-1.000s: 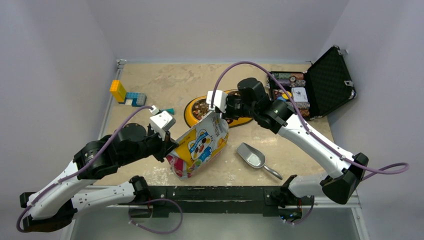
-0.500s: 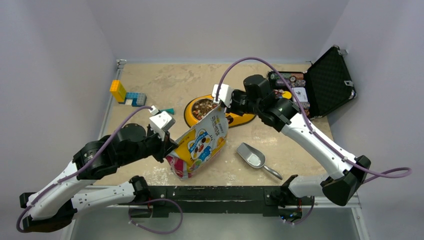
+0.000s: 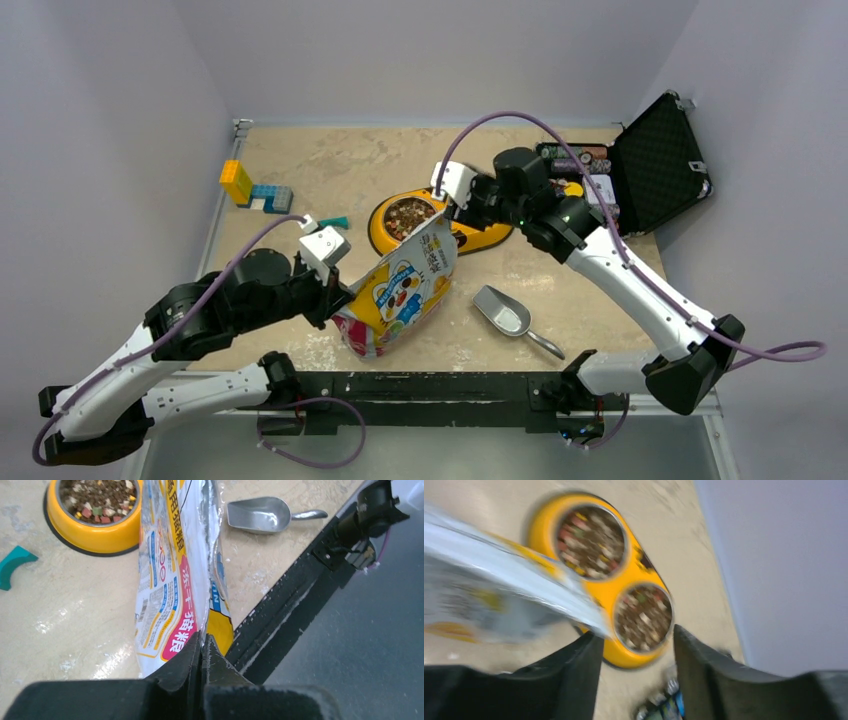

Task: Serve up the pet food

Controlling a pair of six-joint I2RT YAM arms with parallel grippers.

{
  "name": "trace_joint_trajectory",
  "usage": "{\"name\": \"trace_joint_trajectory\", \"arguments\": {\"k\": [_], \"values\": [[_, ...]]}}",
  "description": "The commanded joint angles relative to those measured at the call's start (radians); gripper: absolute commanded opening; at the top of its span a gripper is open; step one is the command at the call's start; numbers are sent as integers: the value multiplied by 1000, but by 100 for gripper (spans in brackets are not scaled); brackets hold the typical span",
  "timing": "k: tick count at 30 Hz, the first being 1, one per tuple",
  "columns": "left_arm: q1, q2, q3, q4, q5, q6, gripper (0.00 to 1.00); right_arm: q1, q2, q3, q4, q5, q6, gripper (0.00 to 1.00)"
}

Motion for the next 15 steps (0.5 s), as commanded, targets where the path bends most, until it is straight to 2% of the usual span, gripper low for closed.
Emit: {"name": "trace_joint_trajectory", "arguments": {"k": [1, 3, 5, 9, 15], "values": [[-10, -72, 35, -142, 91, -31, 0, -122, -39, -8, 94, 395, -9, 69], [-10, -73, 30, -136, 91, -37, 1, -123, -47, 10, 62, 372, 23, 72], [-10, -68, 29, -134, 88, -45, 11, -122, -70, 22, 38, 360, 103, 75], [-10, -62, 25, -117, 99, -57, 25, -123, -128, 11, 1, 293, 238, 78], [-10, -55, 46, -103, 143, -69, 41, -123, -199, -28, -36, 263, 352, 81]]}}
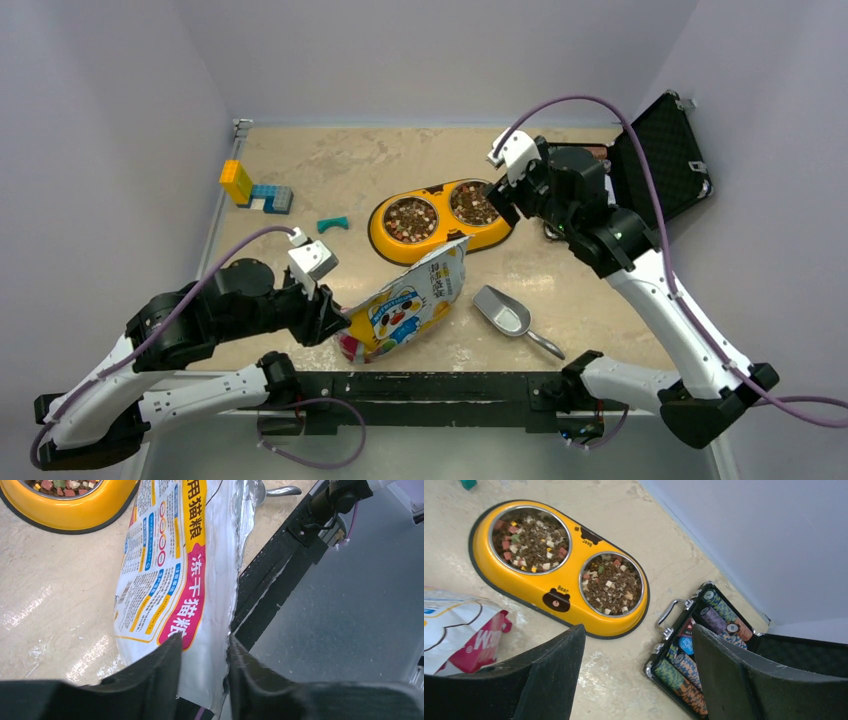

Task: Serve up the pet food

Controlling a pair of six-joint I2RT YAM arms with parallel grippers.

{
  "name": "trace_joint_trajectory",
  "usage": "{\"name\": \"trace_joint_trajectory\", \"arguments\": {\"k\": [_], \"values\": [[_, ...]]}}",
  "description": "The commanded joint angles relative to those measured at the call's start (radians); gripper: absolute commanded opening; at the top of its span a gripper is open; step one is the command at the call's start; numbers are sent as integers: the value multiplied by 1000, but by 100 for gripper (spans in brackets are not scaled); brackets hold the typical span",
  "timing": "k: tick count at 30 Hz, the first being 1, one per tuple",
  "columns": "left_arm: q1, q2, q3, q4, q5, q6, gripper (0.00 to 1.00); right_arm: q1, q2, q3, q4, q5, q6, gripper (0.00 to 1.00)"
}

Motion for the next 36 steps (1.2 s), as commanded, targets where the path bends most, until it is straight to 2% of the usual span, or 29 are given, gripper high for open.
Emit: {"name": "trace_joint_trajectory", "arguments": {"k": [1, 10, 15, 18, 20, 22, 27, 33, 36], "values": [[-3, 9, 53, 1, 52, -17, 48, 1, -60, -22, -38, -34, 137, 82], [-3, 34, 142, 36, 117, -27, 59, 1, -233, -93, -31, -310, 132, 89], [-2, 82, 225, 51, 77, -55, 59, 10, -287, -99, -77, -535, 47, 92], [-1, 125, 290, 60, 28, -77, 59, 17, -313, -113, -71, -565, 54, 93], [1, 146, 327, 60, -43, -99, 60, 19, -324, -116, -46, -535, 120, 94], [3, 163, 372, 55, -120, -120, 61, 18, -311, -87, -37, -433, 237, 95], [3, 181, 514, 64, -310, -119, 65, 16, -249, 99, -116, -166, 468, 97], [3, 142, 604, 150, -443, -53, 70, 17, -285, 198, -105, -15, 503, 99], [3, 101, 640, 193, -465, -4, 73, 17, -336, 214, -31, 122, 500, 99]]}}
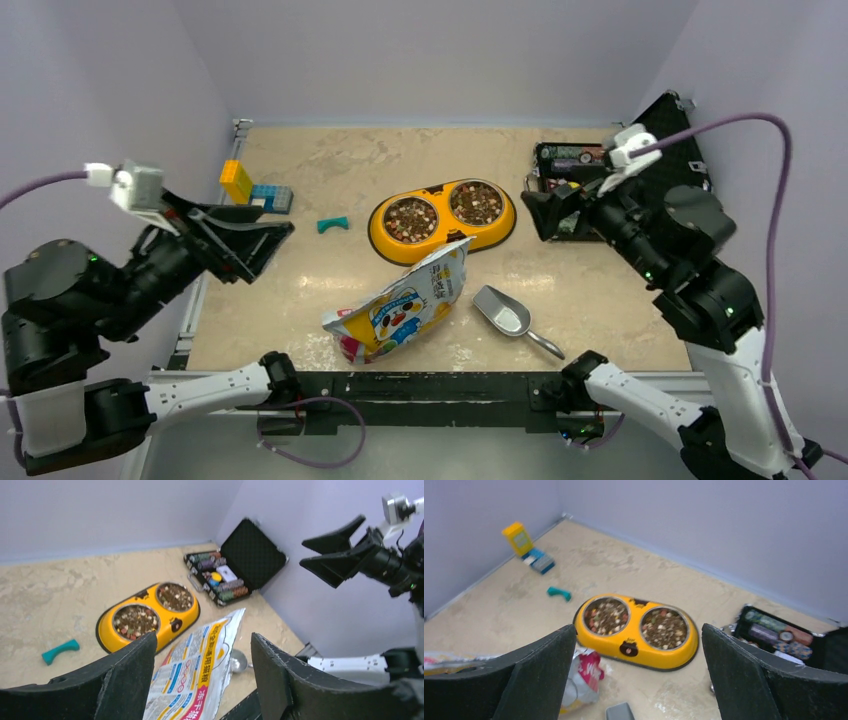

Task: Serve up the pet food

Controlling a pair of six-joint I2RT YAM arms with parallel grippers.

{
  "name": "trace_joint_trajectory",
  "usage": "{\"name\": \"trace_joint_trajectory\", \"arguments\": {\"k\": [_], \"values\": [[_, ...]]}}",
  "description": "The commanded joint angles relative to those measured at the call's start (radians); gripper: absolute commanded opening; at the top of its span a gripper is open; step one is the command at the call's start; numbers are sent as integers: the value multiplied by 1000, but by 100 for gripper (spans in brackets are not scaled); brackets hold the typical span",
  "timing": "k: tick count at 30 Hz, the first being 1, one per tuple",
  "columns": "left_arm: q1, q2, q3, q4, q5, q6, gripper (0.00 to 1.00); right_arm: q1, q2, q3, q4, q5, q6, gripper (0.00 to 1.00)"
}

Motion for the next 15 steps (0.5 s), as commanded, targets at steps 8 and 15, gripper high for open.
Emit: {"name": "trace_joint_trajectory", "arguments": {"k": [8, 15], "values": [[2, -130, 165, 211, -164, 259, 82, 2, -167, 151, 358, 480, -131, 99], [2, -95, 240, 216, -198, 346, 82, 1, -141, 202, 296, 529, -93, 99]]}}
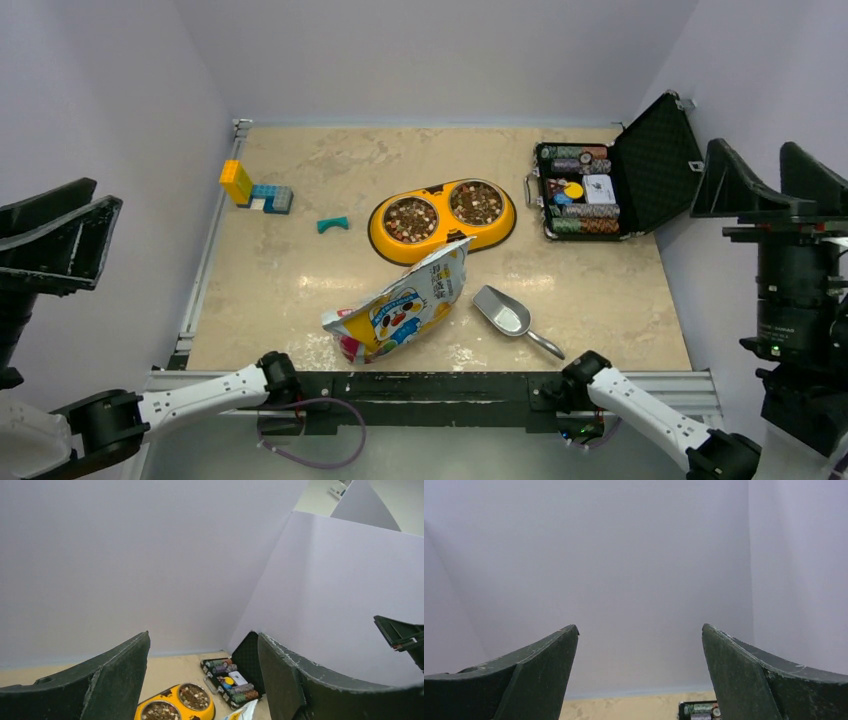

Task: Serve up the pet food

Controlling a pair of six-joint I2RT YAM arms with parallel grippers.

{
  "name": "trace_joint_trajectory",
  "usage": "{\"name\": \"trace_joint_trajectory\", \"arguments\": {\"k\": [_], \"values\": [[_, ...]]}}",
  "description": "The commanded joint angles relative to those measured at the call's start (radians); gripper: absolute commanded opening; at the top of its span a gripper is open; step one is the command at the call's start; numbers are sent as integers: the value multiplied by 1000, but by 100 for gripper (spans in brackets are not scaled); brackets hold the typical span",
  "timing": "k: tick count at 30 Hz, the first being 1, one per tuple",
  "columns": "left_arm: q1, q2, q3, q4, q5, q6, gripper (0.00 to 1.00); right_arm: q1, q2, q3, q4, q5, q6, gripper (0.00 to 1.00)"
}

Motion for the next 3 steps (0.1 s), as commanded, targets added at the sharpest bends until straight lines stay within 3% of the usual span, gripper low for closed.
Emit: {"name": "trace_joint_trajectory", "arguments": {"k": [1, 3], "values": [[2, 46, 10, 29, -37, 83, 82, 2, 33, -6, -38, 50, 13, 98], [2, 54, 7, 24, -33, 76, 82, 2, 24, -14, -44, 45, 33, 99]]}}
